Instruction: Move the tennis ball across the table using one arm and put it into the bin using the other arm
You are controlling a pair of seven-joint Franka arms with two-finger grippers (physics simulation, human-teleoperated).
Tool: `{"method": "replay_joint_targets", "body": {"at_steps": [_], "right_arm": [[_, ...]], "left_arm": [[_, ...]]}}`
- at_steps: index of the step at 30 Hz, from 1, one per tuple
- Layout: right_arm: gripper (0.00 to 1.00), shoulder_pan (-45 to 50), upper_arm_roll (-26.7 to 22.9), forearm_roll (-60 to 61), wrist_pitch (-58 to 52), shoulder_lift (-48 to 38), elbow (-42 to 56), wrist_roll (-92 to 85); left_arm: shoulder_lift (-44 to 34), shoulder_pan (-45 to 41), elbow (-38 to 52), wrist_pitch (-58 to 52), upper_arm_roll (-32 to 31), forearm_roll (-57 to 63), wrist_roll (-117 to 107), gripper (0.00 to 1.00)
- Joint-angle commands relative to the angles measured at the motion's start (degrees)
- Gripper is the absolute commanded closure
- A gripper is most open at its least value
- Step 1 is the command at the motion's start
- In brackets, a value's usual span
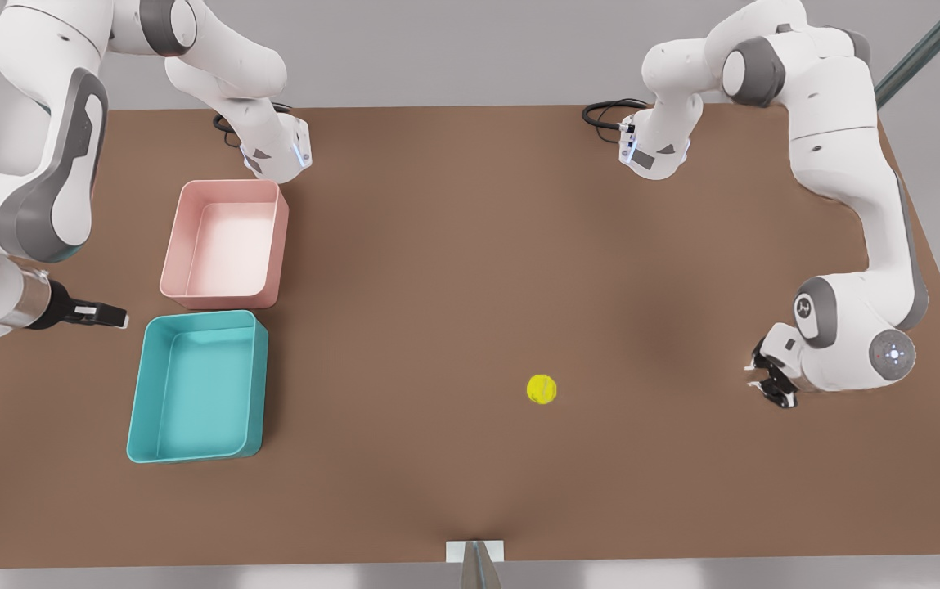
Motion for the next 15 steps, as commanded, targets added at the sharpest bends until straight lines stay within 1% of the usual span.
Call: {"method": "replay_joint_targets", "body": {"at_steps": [1,2,4,5,8,9,10,12,13,15], "right_arm": [[0.00,0.06,-0.01,0.11,-0.31,0.19,0.26,0.17],[0.00,0.06,-0.01,0.11,-0.31,0.19,0.26,0.26],[0.00,-0.03,-0.01,0.11,-0.31,0.19,0.26,0.18],[0.00,-0.03,-0.01,0.11,-0.31,0.19,0.26,0.18],[0.00,-0.03,-0.01,0.28,-0.13,0.36,0.35,0.26],[0.00,0.14,-0.01,2.21,0.48,3.52,3.15,0.88],[0.00,0.93,0.43,3.53,4.25,7.57,5.62,0.79],[0.00,5.85,0.43,3.27,8.83,11.52,5.54,1.93],[0.00,8.58,0.52,3.01,11.11,13.28,5.54,6.41],[0.00,12.71,0.52,3.44,12.87,15.04,5.45,12.91]], "left_arm": [[-9.69,-5.04,-1.37,-17.42,5.42,-3.70,-73.01,0.00],[-11.89,-5.31,-1.37,-19.62,6.82,-2.80,-72.55,0.00],[-12.08,-6.37,-0.15,-20.59,7.18,-2.80,-75.35,0.00],[-11.47,-8.57,3.71,-24.28,6.83,-2.27,-81.15,0.00],[-12.61,-8.65,4.43,-24.64,6.39,-2.45,-80.90,0.00],[-12.52,-8.65,4.52,-26.13,5.78,-2.45,-81.07,0.00],[-12.43,-8.83,4.96,-26.49,4.46,-2.18,-81.34,0.00],[-12.17,-9.27,6.18,-26.49,3.93,-2.27,-82.48,0.00],[-11.73,-9.18,7.33,-26.57,4.02,-2.18,-84.59,0.00],[-11.64,-9.36,6.80,-26.49,4.02,-1.22,-84.68,0.00]]}}
